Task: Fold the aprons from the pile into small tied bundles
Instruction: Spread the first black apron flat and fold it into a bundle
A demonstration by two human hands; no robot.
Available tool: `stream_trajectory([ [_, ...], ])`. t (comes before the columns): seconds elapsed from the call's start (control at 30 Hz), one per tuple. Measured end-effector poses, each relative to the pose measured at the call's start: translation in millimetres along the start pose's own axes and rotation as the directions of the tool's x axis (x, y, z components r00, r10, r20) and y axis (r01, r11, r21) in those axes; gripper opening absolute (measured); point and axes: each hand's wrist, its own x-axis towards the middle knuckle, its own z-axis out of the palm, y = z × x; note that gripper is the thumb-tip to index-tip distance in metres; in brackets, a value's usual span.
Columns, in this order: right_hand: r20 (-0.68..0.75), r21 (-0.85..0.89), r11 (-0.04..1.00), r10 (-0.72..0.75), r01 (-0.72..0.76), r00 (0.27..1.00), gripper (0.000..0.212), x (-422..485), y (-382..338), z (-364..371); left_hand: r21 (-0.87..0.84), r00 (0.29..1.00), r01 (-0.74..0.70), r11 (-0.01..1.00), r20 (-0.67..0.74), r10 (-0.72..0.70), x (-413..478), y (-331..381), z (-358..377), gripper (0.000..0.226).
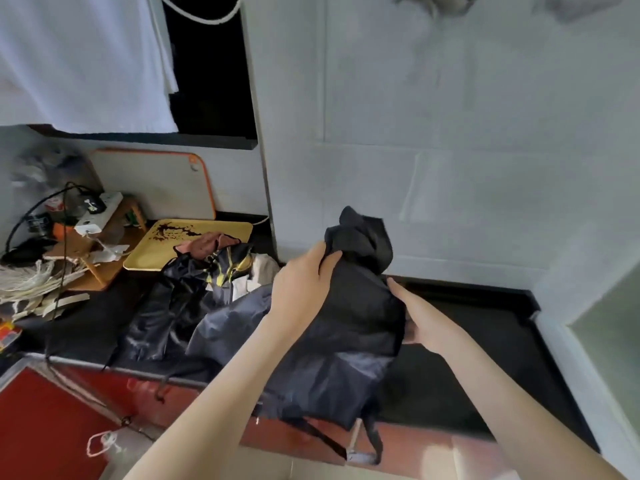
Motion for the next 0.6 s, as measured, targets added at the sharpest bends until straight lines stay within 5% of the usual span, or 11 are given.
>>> stream_trajectory([
  [0.13,0.107,0.320,0.937,-0.182,0.139,0.977,0.040,-49,25,-32,-0.046,0.995,0.074,0.996,0.068,-0.070,-43,48,5,0.031],
  [0.2,0.099,0.398,0.895,-0.259,0.200,0.961,0.040,-73,27,-49,-0.140,0.960,0.164,0.977,0.250,-0.125,-58,64,4,0.028],
  [0.33,-0.019,0.336,0.873,-0.368,0.353,0.929,0.013,-113,16,-78,-0.241,0.620,0.422,0.874,0.780,-0.084,-80,103,-6,0.046],
  [0.37,-0.034,0.300,0.871,-0.398,0.389,0.917,0.010,-122,13,-83,-0.219,0.616,0.400,0.890,0.783,-0.085,-80,110,-8,0.049],
  [0.47,-0.076,0.184,0.858,-0.474,0.479,0.877,0.016,-139,7,-98,-0.281,0.749,0.322,0.904,0.660,-0.062,-75,121,-9,0.044],
  [0.6,-0.003,-0.072,0.844,-0.533,0.531,0.846,0.011,-160,1,-112,-0.538,0.900,0.327,0.777,0.429,-0.082,-67,129,-5,0.089],
])
